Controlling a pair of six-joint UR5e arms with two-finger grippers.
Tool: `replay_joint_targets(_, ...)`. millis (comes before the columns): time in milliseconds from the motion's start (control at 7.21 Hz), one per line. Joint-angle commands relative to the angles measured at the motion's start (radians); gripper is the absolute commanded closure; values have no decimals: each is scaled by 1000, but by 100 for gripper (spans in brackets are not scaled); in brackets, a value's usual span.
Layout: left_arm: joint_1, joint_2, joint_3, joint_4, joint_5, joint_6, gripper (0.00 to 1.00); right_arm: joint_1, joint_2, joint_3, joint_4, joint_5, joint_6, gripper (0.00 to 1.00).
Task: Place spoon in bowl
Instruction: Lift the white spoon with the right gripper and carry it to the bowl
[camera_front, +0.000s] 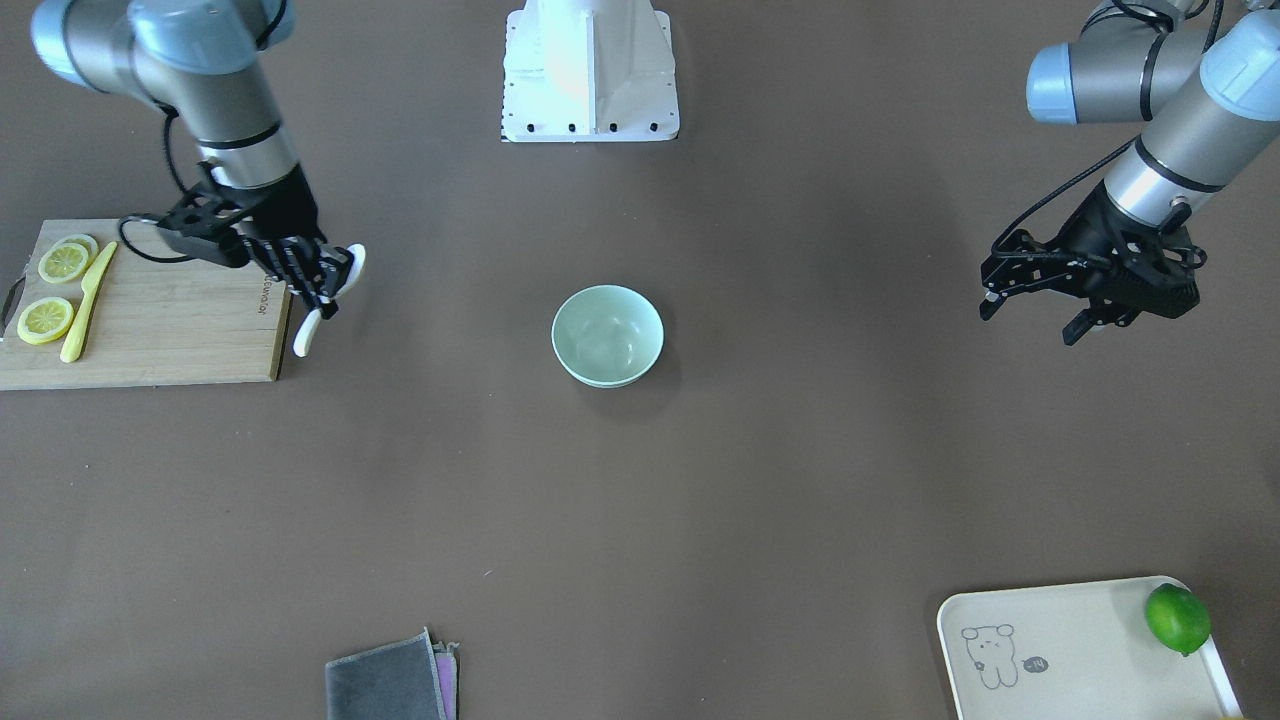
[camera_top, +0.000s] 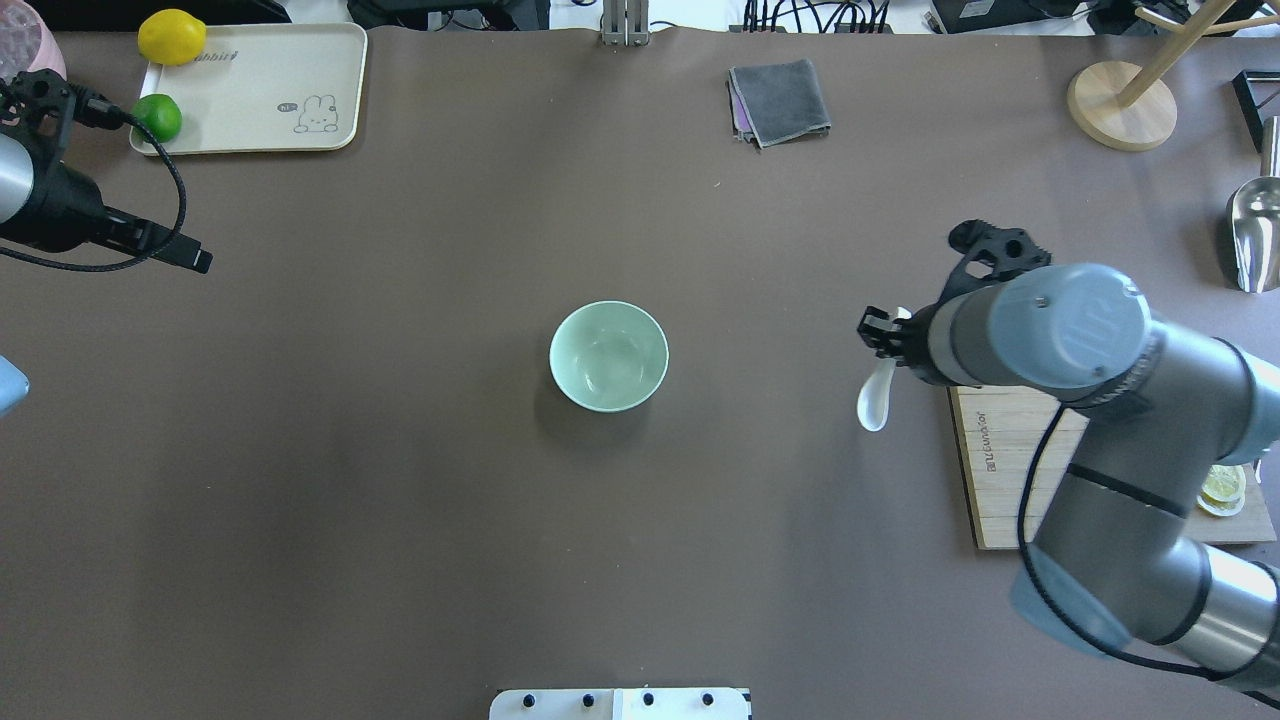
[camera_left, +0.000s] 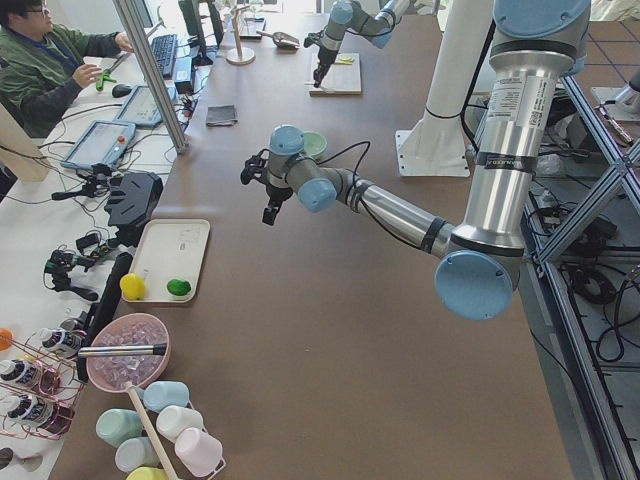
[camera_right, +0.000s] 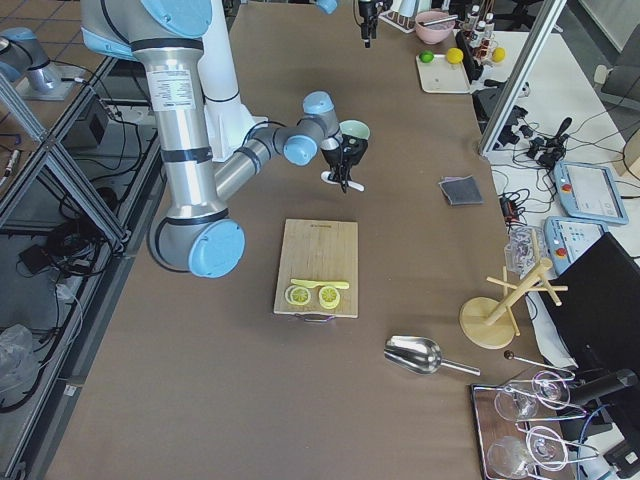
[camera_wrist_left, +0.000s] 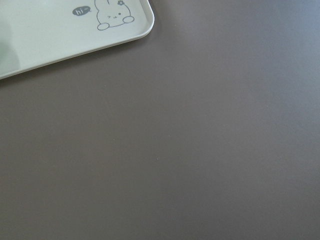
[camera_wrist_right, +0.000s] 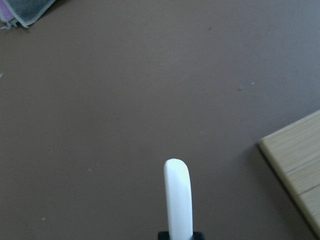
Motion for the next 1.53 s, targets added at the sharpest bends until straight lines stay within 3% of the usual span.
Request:
replay_joint_targets(0, 0, 1, 5, -1, 0, 0, 1, -111, 264, -67, -235, -104, 224, 100)
replay_joint_targets(416, 1, 1, 8, -1, 0, 0, 1, -125, 617, -461, -249, -174, 433, 100)
replay_joint_targets(832, 3, 1, 13, -1, 0, 1, 1, -136, 655, -501, -245, -209, 475, 100)
replay_joint_targets(971, 3, 1, 14, -1, 0, 1, 1, -136, 647, -499, -246, -211, 462, 57)
replay_joint_targets(1109, 3, 1, 14, -1, 0, 1, 1, -136, 645, -496, -251, -211, 459, 43)
replay_joint_targets(1248, 3, 1, 14, -1, 0, 1, 1, -136, 645, -490, -252, -223, 453, 38)
replay_joint_targets(1387, 3, 1, 13, -1, 0, 0, 1, -136, 645, -485, -254, -247, 435, 0)
